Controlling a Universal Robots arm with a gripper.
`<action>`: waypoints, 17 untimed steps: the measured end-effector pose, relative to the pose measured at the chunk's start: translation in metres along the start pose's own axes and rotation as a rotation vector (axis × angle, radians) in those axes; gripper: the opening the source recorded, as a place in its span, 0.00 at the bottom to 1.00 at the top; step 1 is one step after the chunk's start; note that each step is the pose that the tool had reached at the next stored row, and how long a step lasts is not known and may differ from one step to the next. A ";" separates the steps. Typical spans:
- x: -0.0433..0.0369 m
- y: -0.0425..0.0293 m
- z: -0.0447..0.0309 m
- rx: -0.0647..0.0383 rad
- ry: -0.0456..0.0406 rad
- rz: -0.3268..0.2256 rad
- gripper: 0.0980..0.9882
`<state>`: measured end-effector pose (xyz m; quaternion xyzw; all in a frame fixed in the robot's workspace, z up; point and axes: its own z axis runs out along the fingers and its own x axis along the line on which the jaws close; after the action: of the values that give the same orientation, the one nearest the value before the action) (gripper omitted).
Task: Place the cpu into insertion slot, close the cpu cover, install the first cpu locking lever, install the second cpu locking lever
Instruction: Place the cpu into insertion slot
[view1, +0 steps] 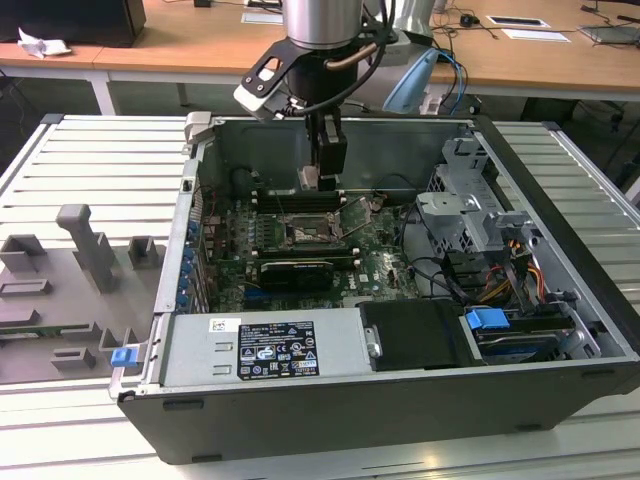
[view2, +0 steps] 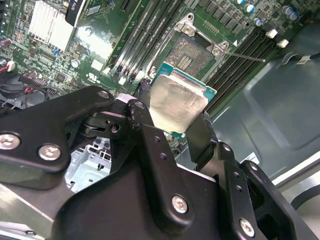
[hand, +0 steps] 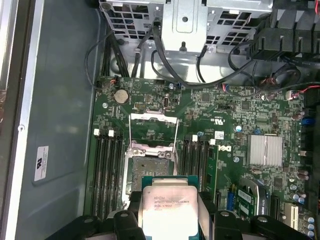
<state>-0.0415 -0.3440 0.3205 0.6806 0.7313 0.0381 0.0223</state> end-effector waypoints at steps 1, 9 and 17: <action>0.0000 0.0000 0.0004 0.000 -0.0001 0.000 0.48; 0.0000 -0.0002 0.0024 0.000 -0.0001 0.001 0.48; -0.0001 -0.0004 0.0047 0.000 -0.0002 0.001 0.48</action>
<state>-0.0416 -0.3440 0.3158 0.6808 0.7311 0.0381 0.0223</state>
